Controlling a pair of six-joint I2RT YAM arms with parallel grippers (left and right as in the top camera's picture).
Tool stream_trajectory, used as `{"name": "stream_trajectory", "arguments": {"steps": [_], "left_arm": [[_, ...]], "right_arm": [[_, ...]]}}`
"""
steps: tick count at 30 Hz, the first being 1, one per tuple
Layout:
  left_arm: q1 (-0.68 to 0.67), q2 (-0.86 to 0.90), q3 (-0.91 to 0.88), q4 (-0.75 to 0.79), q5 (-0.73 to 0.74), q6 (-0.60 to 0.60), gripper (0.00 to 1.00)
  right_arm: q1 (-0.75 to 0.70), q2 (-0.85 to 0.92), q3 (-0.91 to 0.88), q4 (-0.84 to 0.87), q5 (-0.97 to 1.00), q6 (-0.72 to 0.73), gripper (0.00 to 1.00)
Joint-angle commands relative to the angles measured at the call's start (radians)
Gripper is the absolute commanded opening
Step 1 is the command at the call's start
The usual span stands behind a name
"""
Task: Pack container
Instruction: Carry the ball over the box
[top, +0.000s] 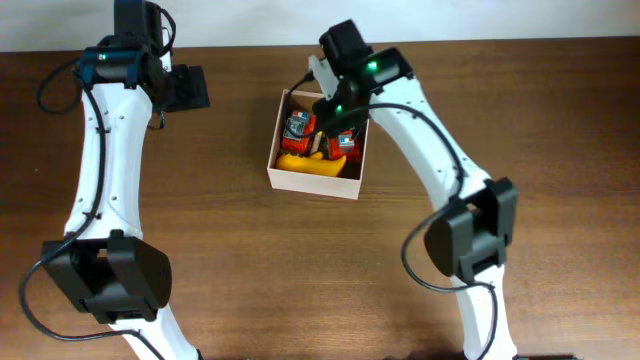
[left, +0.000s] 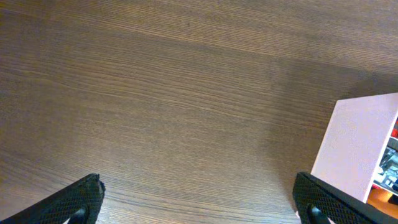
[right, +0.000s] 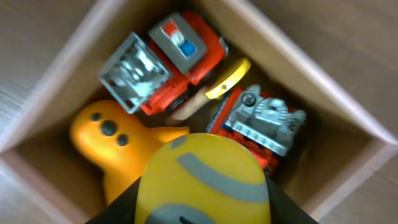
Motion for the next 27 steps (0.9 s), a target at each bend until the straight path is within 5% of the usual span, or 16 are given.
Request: {"name": "stream_trajectory", "arguments": {"steps": [1, 27], "left_arm": [[0.002, -0.026, 0.018, 0.000, 0.003, -0.009, 0.99], [0.002, -0.026, 0.018, 0.000, 0.003, -0.009, 0.99]], "right_arm": [[0.014, 0.060, 0.000, 0.002, 0.003, -0.005, 0.45], [0.090, 0.092, 0.000, 0.010, -0.049, -0.005, 0.45]]}}
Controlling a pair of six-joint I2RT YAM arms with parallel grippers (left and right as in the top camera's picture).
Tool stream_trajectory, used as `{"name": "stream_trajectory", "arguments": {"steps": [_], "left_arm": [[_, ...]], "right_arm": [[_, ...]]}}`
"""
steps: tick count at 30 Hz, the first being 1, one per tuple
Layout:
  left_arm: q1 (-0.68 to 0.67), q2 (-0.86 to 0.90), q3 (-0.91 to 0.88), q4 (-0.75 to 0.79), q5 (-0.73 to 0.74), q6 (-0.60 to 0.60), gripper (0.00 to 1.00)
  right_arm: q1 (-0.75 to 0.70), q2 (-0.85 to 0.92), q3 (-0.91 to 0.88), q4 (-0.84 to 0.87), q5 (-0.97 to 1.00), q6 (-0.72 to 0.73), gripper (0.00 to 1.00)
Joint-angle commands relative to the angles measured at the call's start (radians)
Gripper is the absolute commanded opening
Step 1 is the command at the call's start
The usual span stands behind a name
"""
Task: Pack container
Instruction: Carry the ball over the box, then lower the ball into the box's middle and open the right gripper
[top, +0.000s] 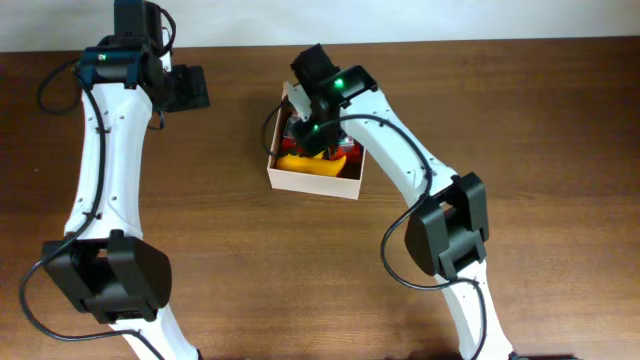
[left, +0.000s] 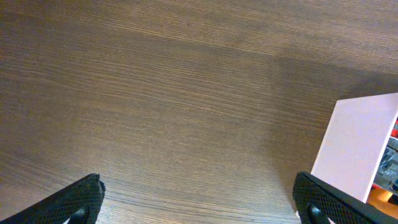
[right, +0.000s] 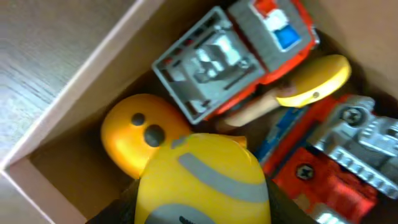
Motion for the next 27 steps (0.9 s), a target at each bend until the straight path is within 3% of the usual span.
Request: {"name": "stream_trajectory", "arguments": {"steps": [1, 22, 27], "left_arm": [[0.002, -0.026, 0.018, 0.000, 0.003, -0.009, 0.99], [0.002, -0.026, 0.018, 0.000, 0.003, -0.009, 0.99], [0.002, -0.026, 0.018, 0.000, 0.003, -0.009, 0.99]], "right_arm": [[0.013, 0.012, 0.001, 0.000, -0.022, 0.001, 0.45], [0.104, 0.012, 0.001, 0.005, -0.070, 0.000, 0.46], [0.103, 0.012, 0.001, 0.007, -0.054, 0.000, 0.94]]}}
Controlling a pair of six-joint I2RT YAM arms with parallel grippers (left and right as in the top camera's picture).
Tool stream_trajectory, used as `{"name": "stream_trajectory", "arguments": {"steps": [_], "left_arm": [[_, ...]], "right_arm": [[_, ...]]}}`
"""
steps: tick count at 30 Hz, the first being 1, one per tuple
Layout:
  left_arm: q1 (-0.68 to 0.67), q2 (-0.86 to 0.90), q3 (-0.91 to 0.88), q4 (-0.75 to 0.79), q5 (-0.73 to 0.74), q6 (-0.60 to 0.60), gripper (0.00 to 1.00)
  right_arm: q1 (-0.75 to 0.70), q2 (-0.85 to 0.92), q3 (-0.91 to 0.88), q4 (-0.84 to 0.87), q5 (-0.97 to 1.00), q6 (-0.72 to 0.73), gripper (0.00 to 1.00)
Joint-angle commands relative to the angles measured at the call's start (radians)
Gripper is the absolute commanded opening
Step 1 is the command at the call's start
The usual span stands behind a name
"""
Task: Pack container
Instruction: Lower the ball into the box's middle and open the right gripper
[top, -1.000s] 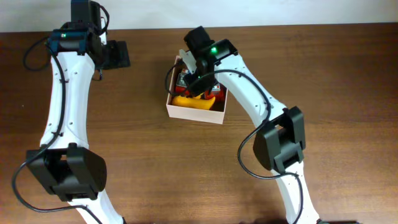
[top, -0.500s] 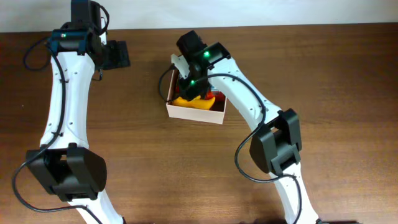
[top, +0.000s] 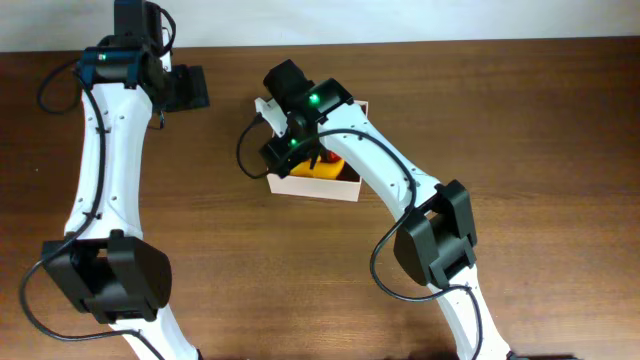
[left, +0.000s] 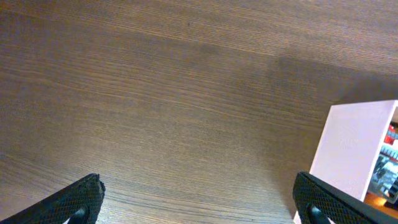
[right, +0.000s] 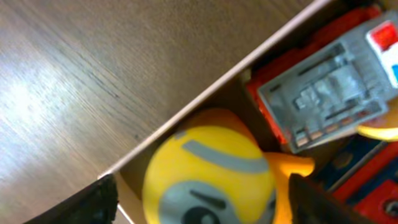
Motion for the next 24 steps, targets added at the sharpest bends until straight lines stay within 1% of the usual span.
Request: {"name": "stream_trajectory", "arguments": {"steps": [1, 6, 15, 18, 24], "left_arm": [[0.002, -0.026, 0.018, 0.000, 0.003, -0.009, 0.99], [0.002, -0.026, 0.018, 0.000, 0.003, -0.009, 0.99], [0.002, -0.026, 0.018, 0.000, 0.003, -0.009, 0.99], [0.002, -0.026, 0.018, 0.000, 0.003, -0.009, 0.99], [0.002, -0.026, 0.018, 0.000, 0.003, -0.009, 0.99]], "right_arm": [[0.010, 0.012, 0.001, -0.001, 0.005, 0.000, 0.96], [0.010, 0.012, 0.001, -0.001, 0.006, 0.000, 0.98], [0.009, 0.012, 0.002, 0.000, 0.060, -0.001, 0.98], [0.009, 0.012, 0.002, -0.001, 0.066, -0.023, 0.98], [0.004, 0.011, 0.008, 0.026, 0.075, -0.025, 0.98]]}}
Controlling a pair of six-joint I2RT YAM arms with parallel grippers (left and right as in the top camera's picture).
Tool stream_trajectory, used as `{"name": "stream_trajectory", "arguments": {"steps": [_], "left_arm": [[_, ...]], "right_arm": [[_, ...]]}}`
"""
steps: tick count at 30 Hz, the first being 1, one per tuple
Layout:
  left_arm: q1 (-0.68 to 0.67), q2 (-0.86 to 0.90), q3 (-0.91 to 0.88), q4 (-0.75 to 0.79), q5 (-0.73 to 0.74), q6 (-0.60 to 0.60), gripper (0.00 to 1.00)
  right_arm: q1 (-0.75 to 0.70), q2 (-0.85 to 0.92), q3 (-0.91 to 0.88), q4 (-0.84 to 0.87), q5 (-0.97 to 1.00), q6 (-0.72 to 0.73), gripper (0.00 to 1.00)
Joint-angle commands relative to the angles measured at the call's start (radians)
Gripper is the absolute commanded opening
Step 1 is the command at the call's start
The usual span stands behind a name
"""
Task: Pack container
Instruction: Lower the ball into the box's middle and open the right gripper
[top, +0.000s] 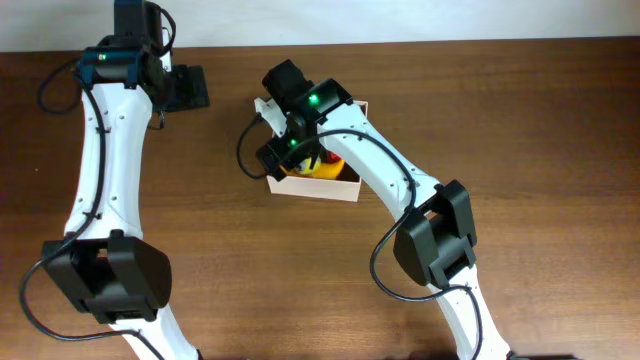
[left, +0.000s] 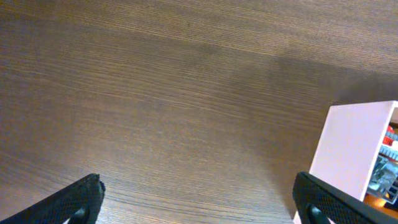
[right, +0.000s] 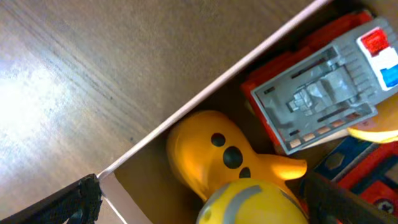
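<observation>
The pale wooden box (top: 322, 184) sits mid-table, its wall (right: 205, 94) crossing the right wrist view. My right gripper (right: 202, 198) hangs open over the box's left corner (top: 283, 152). Between its spread fingers, touching neither, a yellow ball toy with grey stripes (right: 252, 202) lies in the box. The ball rests against an orange duck-like toy (right: 208, 148). A red and grey toy truck (right: 317, 93) lies beside them. My left gripper (left: 199, 208) is open over bare table left of the box, seen also in the overhead view (top: 186, 88).
A second red and grey toy (right: 367, 168) and a yellow-tipped piece (right: 373, 132) fill the box's far side. The left wrist view shows the box's outer wall (left: 351, 152) at the right. Brown wooden table (top: 520, 120) surrounds the box.
The right gripper's fingers stand wider apart and farther from the yellow ball. The ball now sits lower in the wrist view, and the orange toy's face shows. The left arm has not moved.
The right gripper was shut on the yellow striped ball over the box's right part. Then it held the ball over the orange toy farther left. Then its fingers stood apart from the ball at the box's left corner. Now the ball lies in the box.
</observation>
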Motion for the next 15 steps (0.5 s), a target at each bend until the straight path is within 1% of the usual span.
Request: {"name": "stream_trajectory", "arguments": {"steps": [1, 8, 15], "left_arm": [[0.002, -0.026, 0.018, 0.000, 0.003, -0.009, 0.99], [0.002, -0.026, 0.018, 0.000, 0.003, -0.009, 0.99], [0.002, -0.026, 0.018, 0.000, 0.003, -0.009, 0.99]], "right_arm": [[-0.001, 0.011, 0.015, 0.018, 0.050, -0.013, 0.98], [-0.058, 0.011, 0.082, 0.029, 0.051, -0.010, 0.99], [-0.102, 0.010, 0.091, 0.003, 0.051, -0.010, 0.99]]}}
